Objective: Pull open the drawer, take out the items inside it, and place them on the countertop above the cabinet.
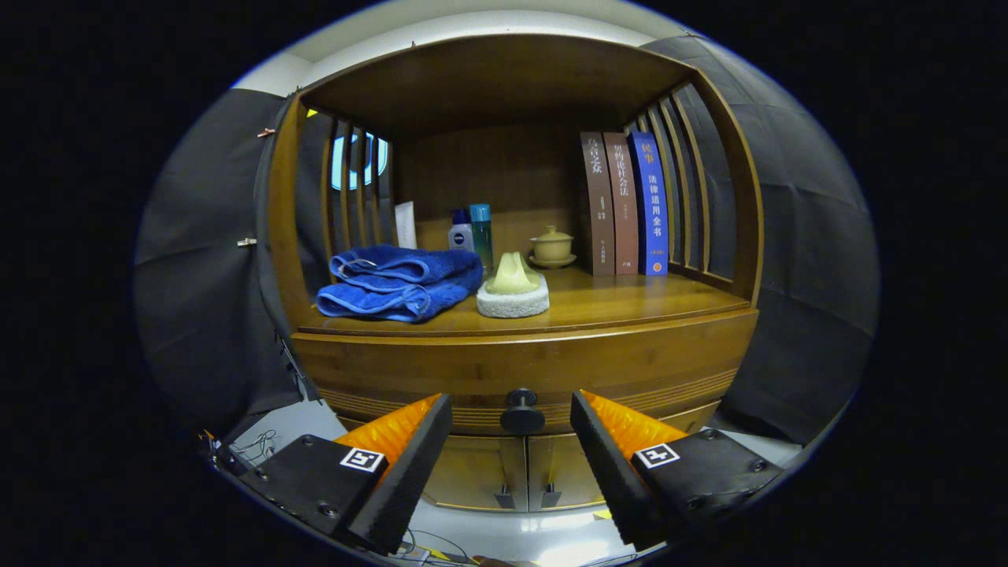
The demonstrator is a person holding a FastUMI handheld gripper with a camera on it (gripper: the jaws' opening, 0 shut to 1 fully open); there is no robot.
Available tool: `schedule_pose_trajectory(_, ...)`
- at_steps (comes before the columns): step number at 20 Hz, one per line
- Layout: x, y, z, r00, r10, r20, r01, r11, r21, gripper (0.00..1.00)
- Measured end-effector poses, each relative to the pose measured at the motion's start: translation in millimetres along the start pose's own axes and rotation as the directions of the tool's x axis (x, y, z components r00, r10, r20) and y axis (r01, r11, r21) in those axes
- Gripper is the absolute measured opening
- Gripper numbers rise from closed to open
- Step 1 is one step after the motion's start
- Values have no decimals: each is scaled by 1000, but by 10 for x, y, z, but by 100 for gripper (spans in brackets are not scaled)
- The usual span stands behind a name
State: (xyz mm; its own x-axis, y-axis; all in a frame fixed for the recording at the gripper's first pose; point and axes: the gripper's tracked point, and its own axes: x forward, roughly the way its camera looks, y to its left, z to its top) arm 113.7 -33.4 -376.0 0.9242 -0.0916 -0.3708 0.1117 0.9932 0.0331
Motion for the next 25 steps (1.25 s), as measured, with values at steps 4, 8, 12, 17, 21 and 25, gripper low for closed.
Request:
schedule_pose_trajectory(4,-450,47,517,998,-5,62,5,1000,-1,99)
schedule_pose_trajectory(8,-822,89,1348,987,-12,162,15,1000,-20,99)
schedule_pose_trajectory(12,-1177,171,2002,972,1,236,10,999,-42,99)
schedule_pose_trajectory(17,-1538,244,2378,957,7,291,-1,1000,-20,99)
schedule_pose_trajectory(21,-1733,280,2504,950,15,313,-6,1000,-28,98)
schedule_pose_trajectory(25,-1789,301,2505,950,17,311,-3,999,-46,99)
